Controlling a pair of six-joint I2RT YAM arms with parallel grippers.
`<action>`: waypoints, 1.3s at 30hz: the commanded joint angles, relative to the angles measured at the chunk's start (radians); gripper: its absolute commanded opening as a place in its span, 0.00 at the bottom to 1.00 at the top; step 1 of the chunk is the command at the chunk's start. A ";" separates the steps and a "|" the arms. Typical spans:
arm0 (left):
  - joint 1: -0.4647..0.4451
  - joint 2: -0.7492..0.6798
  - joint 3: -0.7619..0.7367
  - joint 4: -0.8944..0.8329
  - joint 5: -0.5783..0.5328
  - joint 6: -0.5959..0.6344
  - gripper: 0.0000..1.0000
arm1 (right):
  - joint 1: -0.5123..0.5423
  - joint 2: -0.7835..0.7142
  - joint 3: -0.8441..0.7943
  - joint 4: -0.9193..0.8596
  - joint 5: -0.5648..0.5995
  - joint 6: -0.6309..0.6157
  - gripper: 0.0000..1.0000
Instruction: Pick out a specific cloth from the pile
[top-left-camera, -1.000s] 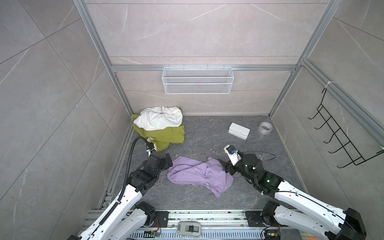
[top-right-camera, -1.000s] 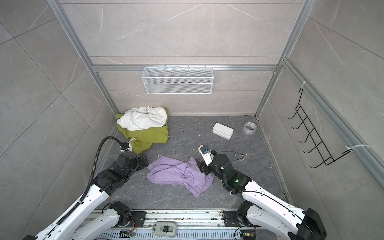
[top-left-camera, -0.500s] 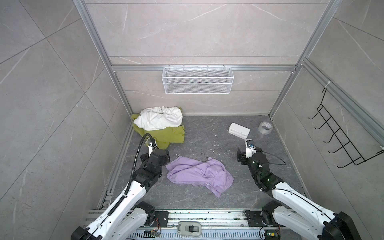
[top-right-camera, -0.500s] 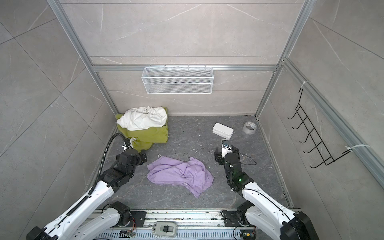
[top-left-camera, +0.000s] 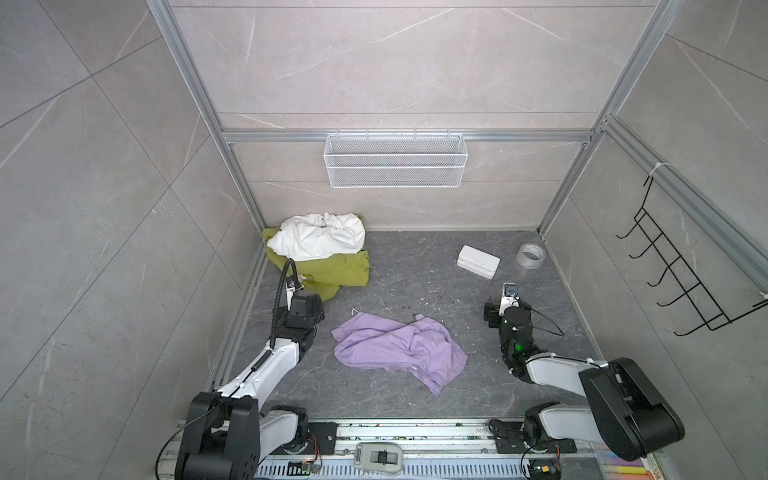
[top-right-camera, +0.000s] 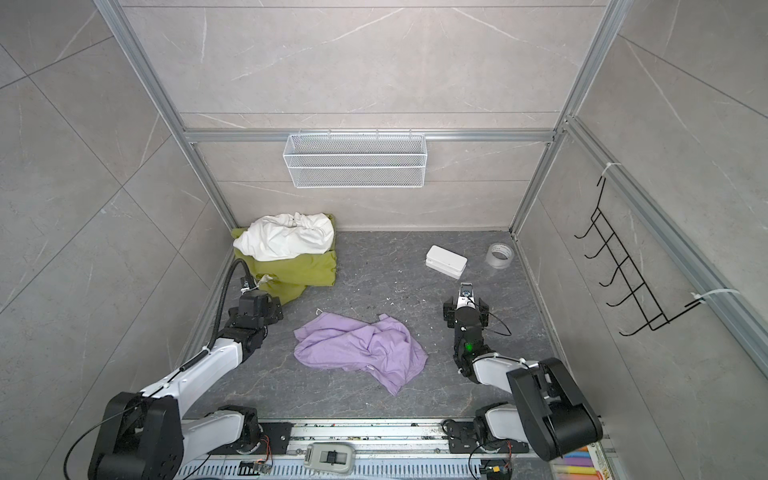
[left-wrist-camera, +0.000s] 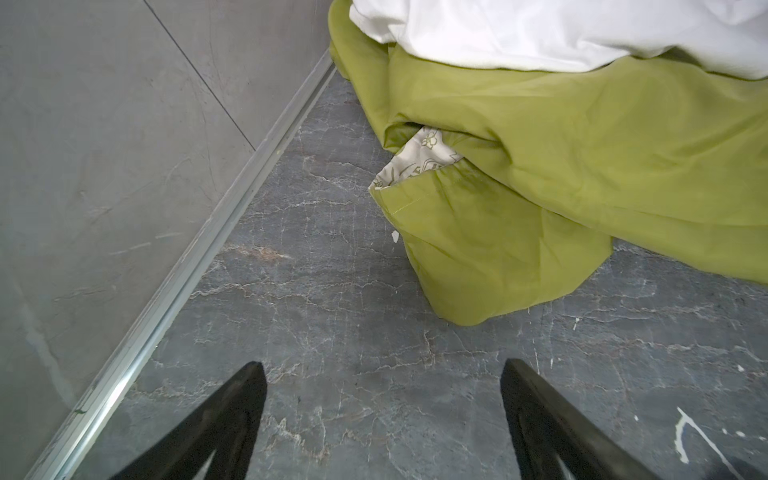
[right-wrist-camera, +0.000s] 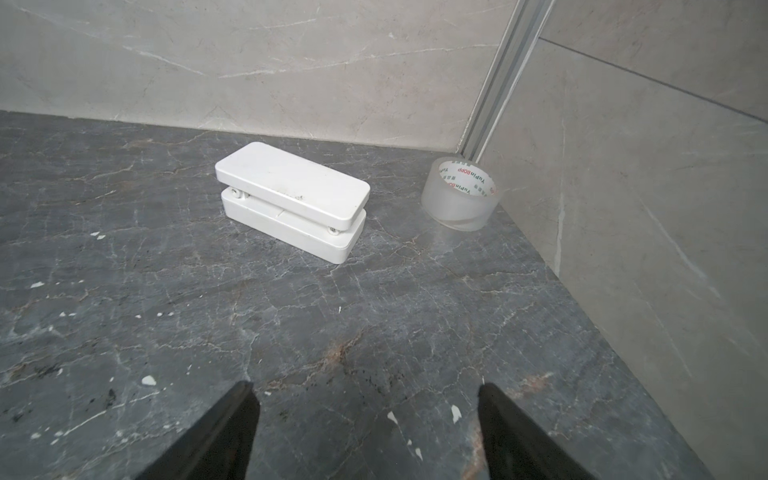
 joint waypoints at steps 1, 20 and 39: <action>0.048 0.045 0.007 0.142 0.067 0.033 0.90 | -0.032 0.073 -0.010 0.193 -0.008 0.032 0.84; 0.169 0.215 -0.072 0.526 0.289 0.166 0.87 | -0.146 0.127 0.074 0.044 -0.148 0.120 0.89; 0.190 0.282 -0.188 0.782 0.339 0.168 0.98 | -0.147 0.135 0.071 0.069 -0.144 0.110 0.99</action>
